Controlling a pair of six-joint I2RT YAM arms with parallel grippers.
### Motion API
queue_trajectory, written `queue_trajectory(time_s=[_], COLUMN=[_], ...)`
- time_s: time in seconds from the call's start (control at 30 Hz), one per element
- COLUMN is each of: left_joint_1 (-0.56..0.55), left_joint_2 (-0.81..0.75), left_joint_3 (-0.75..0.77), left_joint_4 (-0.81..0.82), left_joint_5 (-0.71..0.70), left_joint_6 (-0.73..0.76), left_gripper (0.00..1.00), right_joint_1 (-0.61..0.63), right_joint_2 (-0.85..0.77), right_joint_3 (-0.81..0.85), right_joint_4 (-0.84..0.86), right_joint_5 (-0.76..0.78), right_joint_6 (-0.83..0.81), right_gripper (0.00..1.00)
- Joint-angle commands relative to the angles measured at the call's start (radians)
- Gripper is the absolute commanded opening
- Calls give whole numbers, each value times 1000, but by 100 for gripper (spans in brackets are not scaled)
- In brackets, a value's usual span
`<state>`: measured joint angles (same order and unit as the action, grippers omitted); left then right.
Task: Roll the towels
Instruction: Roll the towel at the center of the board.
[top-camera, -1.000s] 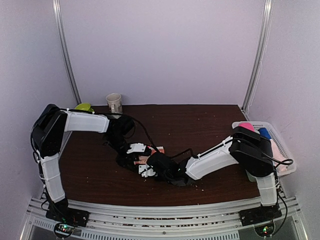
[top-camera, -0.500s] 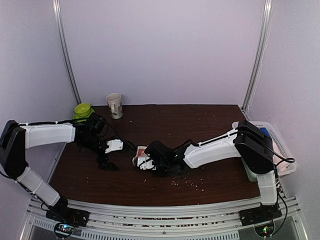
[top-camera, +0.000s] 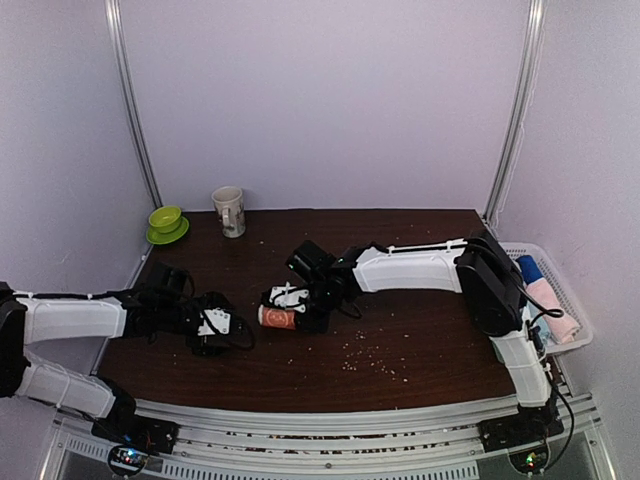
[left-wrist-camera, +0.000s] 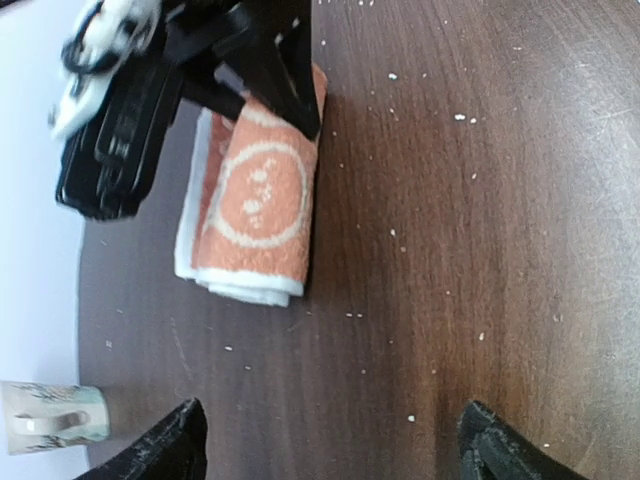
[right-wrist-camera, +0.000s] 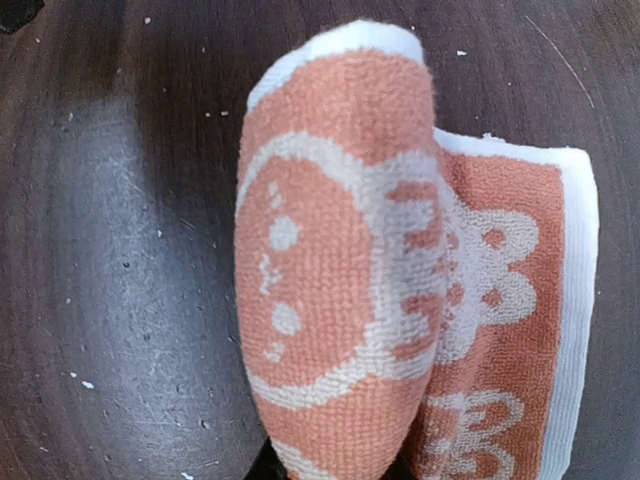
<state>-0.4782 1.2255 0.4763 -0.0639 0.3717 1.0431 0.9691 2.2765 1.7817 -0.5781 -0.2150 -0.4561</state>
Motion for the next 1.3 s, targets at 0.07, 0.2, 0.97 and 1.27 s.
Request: queue_trajectory(time_s=[0.07,0.2,0.97,1.27], left_joint_1=[-38,-100,-313,-339], left_joint_2=[-66,-53,169,222], left_joint_3=[-57,-76,-52,-65], left_joint_4=[195,262,414,475], left_joint_5=[0,-56,-246,-274], left_joint_6=[60,77,120,108], left_gripper=[83,79,71,64], right_joint_1=[-39,-70,-79,-79], right_joint_2=[153,218,224,232], right_joint_3=[168,246,217,203], right_joint_4=[-310,-378,-379,-339], right_joint_5=[-276,-366,-677,-707], right_joint_6=[81,139,202,235], right_gripper=[8,10,13,14])
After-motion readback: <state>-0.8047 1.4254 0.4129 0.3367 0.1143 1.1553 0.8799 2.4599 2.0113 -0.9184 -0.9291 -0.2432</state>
